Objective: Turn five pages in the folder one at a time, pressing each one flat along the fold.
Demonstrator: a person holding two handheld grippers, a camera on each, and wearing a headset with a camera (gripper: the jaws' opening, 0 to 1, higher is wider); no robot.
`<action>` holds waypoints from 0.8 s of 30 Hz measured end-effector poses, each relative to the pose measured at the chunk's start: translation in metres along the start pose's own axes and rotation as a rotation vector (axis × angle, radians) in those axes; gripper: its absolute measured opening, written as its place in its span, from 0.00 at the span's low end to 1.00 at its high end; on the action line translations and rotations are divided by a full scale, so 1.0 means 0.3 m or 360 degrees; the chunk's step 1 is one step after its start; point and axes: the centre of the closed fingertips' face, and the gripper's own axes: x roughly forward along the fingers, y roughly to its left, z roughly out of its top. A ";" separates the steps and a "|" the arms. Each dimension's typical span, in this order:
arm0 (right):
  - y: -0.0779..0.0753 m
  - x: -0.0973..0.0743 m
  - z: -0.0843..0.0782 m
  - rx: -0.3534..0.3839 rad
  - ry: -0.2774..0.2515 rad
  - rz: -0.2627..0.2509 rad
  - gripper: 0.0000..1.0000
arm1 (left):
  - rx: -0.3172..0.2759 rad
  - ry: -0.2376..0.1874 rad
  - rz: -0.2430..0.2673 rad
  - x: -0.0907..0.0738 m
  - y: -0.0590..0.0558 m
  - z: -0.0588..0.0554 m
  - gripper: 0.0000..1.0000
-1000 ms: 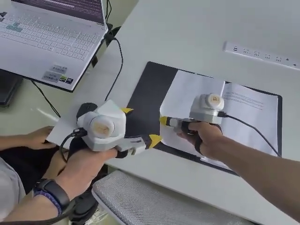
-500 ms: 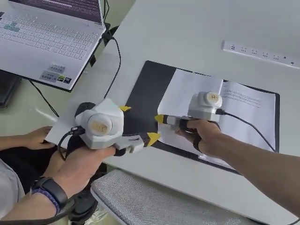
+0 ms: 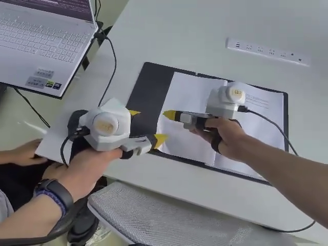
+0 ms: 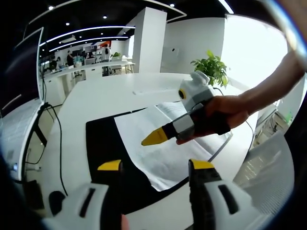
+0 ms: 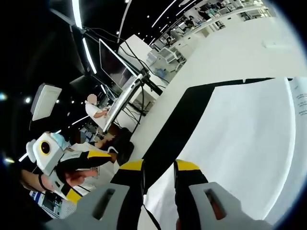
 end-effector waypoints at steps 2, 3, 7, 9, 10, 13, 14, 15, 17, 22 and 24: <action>0.006 -0.025 0.031 -0.0025 -0.0028 0.0004 0.23 | 0.0011 0.0012 -0.0015 0.020 -0.007 -0.002 0.47; 0.007 -0.033 0.042 -0.0037 -0.0036 0.0004 0.23 | 0.0013 0.0020 -0.0025 0.034 -0.012 -0.002 0.45; 0.009 -0.079 0.083 -0.0089 -0.0066 0.0010 0.26 | 0.0036 0.0053 -0.0068 0.076 -0.035 -0.011 0.41; -0.024 -0.097 0.093 -0.0111 -0.0081 0.0010 0.26 | 0.0047 0.0075 -0.0078 0.097 -0.039 -0.023 0.37; -0.051 -0.106 0.105 -0.0123 -0.0090 0.0009 0.26 | 0.0049 0.0081 -0.0076 0.101 -0.038 -0.026 0.34; -0.042 -0.146 0.115 -0.0140 -0.0109 0.0004 0.27 | 0.0050 0.0104 -0.0086 0.130 -0.041 -0.043 0.29; -0.042 -0.155 0.114 -0.0142 -0.0111 0.0000 0.27 | 0.0053 0.0112 -0.0089 0.140 -0.042 -0.049 0.29; -0.040 -0.170 0.109 -0.0151 -0.0104 -0.0006 0.27 | 0.0051 0.0118 -0.0092 0.146 -0.042 -0.053 0.29; -0.041 -0.189 0.097 -0.0179 -0.0094 -0.0021 0.28 | 0.0048 0.0130 -0.0094 0.157 -0.041 -0.065 0.26; -0.043 -0.241 0.075 -0.0162 -0.0106 -0.0046 0.29 | 0.0028 0.0177 -0.0089 0.202 -0.032 -0.116 0.20; -0.044 -0.260 0.071 -0.0155 -0.0118 -0.0056 0.29 | 0.0014 0.0194 -0.0089 0.218 -0.030 -0.135 0.18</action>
